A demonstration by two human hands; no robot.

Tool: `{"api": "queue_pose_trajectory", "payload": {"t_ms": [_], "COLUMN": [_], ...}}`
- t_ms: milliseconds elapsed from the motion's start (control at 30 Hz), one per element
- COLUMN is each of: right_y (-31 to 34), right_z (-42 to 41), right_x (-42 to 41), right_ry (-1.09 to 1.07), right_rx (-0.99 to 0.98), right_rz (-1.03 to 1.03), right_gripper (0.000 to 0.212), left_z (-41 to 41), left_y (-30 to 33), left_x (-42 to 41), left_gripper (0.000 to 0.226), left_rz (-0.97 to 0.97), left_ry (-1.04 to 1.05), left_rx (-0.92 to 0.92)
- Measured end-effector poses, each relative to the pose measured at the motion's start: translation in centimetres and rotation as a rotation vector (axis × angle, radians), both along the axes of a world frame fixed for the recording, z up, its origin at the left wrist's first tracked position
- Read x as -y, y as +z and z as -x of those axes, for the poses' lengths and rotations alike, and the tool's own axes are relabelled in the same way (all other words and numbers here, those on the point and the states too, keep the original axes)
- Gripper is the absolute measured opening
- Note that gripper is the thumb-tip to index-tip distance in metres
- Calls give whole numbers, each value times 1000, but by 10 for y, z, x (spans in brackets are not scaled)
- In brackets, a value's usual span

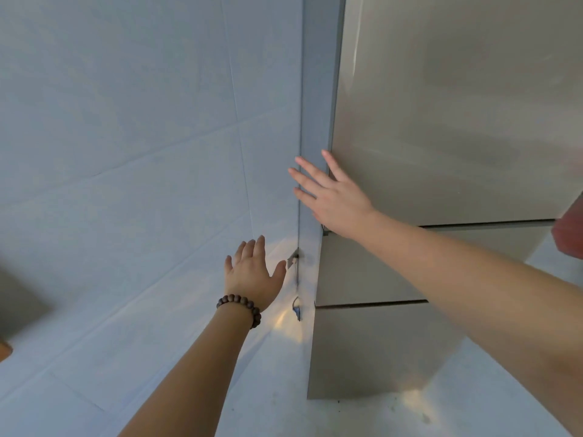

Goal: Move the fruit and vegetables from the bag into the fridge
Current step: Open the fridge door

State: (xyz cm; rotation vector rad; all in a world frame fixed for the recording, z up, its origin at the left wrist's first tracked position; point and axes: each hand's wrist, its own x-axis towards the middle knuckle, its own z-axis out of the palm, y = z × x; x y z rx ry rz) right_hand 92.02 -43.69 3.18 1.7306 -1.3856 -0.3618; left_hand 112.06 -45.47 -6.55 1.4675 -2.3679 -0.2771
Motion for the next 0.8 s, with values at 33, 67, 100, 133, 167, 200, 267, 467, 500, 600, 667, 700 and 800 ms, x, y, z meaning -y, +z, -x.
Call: {"api": "queue_pose_trajectory", "payload": {"t_ms": [33,67,100,133,167,200,267,467,500,600,667,700,800], "right_y": [5,8,11,14,15,16,15,12,11,8,7,7,2], "right_z": [1,3,6,9,10,11,11,6,5,1,-1,-1,1], "right_x": [5,8,10,10,11,12,13,-3,-10,-41,-67,-80,-117], "right_ry": [-74,-158,-241,-286,-297,-289,-277,-236,-221,-170,-137,-122,-98], "right_rx": [-69,-135,-197,-238,-257,-256,-230,-193,-200,-197,-207,-211,-203], "right_rz": [-46,-88,-121,-135,-133,-122,-104,-44,-38,-30,-14,-3,14], "right_gripper": [48,50,51,50,49,47,44,41,42,44,45,45,39], "left_z": [0,1,1,3,4,6,9,21,23,28,31,32,38], "left_y": [0,1,1,3,4,6,7,10,10,11,12,12,16], "left_x": [-1,-2,-3,-3,-3,-2,-3,-14,-16,-25,-29,-31,-39], "left_gripper": [70,69,69,69,69,69,69,67,66,66,66,66,66], "left_rz": [-9,-19,-27,-34,-37,-36,-26,-25,-27,-39,-35,-30,-22], "left_ry": [4,6,9,10,11,10,3,-26,-36,-71,-96,-109,-159], "left_rx": [-8,-17,-26,-32,-38,-43,-54,-130,-136,-144,-140,-138,-139]}}
